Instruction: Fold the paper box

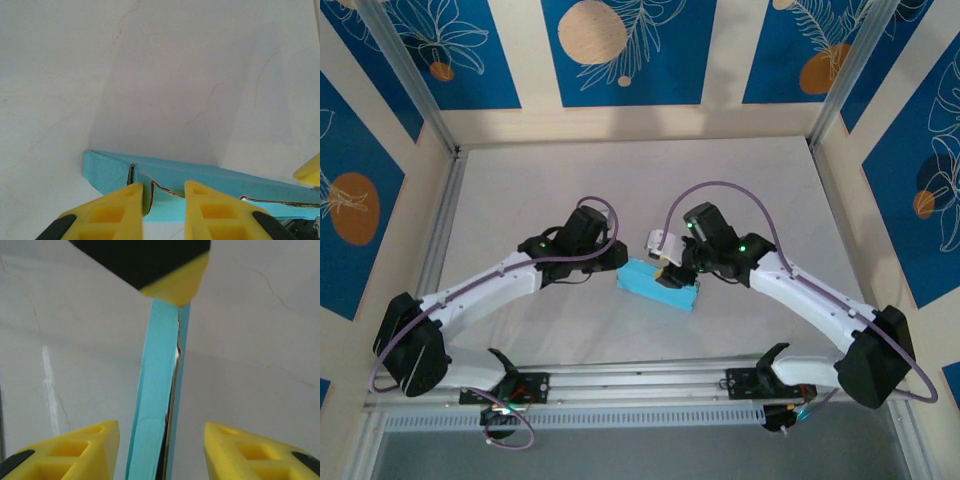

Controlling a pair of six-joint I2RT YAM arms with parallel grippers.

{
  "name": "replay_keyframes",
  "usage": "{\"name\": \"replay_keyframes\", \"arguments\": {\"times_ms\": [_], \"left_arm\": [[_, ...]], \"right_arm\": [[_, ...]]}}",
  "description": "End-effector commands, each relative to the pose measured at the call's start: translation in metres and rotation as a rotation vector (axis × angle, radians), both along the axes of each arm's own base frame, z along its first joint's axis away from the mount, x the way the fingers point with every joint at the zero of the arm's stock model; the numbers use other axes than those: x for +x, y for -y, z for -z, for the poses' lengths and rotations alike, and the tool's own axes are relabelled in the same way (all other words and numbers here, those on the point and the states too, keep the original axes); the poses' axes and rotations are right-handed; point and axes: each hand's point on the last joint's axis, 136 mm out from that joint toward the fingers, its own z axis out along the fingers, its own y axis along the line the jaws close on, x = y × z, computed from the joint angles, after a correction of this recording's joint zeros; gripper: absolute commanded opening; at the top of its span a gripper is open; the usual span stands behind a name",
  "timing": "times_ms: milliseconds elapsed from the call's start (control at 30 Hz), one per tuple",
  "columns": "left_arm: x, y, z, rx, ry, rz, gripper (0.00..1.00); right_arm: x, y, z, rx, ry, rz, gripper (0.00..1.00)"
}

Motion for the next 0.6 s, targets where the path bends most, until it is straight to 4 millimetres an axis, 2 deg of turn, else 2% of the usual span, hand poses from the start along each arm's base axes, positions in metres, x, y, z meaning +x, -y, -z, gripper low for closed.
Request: {"name": "replay_keyframes", "arguments": {"times_ms": [0,233,567], "left_arm": [[-0.022,-0.029,0.046,0.194,-0.117,-0.003,0.22],[-0.023,-0.029,0.046,0.19,-0.116,-0.002,0.21],[-0.024,-0.026,0.045,0.182,-0.117,0.001,0.21]], "right_arm": [[0.01,-0.015,0.0,-0.002,0.064,0.034,0.47],[0.027,-0.028,0.007,-0.033,0.148,0.078,0.38],[0.027,-0.028,0.033,-0.105,0.114,0.078,0.21]]}}
